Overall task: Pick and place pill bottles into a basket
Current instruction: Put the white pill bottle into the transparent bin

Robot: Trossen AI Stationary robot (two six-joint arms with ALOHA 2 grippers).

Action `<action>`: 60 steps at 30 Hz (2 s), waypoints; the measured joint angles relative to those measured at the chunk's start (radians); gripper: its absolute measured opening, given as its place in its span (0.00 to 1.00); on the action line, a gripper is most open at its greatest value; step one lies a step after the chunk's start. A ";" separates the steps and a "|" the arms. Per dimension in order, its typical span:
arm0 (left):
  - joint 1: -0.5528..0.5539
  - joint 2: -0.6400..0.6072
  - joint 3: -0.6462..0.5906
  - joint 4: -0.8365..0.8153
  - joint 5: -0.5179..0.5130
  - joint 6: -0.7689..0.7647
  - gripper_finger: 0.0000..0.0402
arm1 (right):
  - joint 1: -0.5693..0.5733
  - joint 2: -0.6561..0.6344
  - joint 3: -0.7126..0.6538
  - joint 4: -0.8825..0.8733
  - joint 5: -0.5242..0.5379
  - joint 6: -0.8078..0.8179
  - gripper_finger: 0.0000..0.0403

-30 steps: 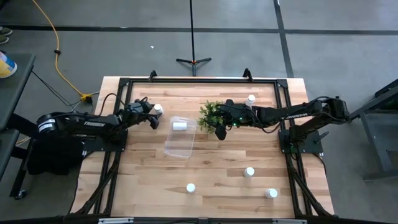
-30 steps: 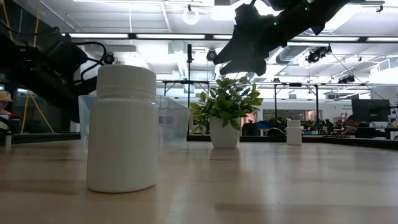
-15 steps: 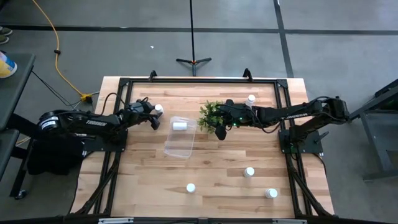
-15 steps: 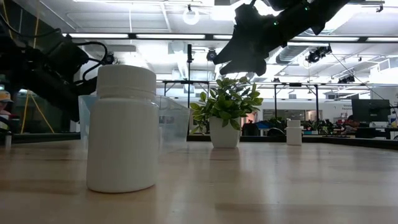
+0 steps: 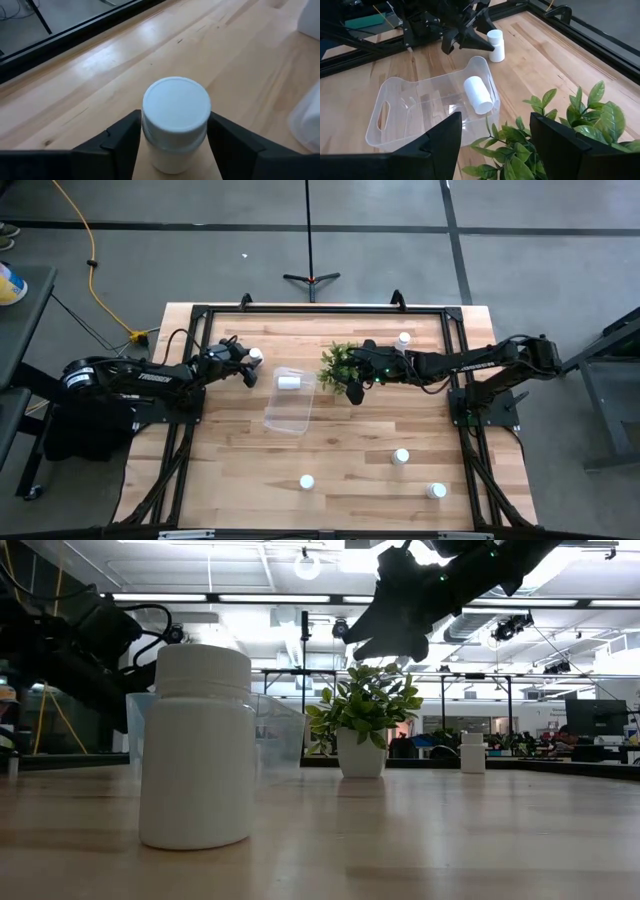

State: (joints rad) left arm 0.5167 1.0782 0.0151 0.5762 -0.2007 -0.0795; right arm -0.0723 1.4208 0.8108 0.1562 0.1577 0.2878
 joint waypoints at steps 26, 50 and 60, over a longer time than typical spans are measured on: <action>0.000 0.000 0.028 -0.001 0.066 -0.091 0.52 | 0.000 0.000 0.000 -0.002 0.008 0.000 0.56; 0.000 -0.003 0.541 -0.682 0.245 0.032 0.52 | 0.000 0.000 0.000 -0.063 0.108 0.026 0.56; -0.040 -0.003 0.738 -0.900 0.311 0.045 0.52 | -0.052 -0.007 0.000 -0.118 0.124 0.024 0.56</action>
State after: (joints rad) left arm 0.4770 1.0752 0.7529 -0.3233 0.1106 -0.0348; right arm -0.1245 1.4139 0.8108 0.0383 0.2821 0.3115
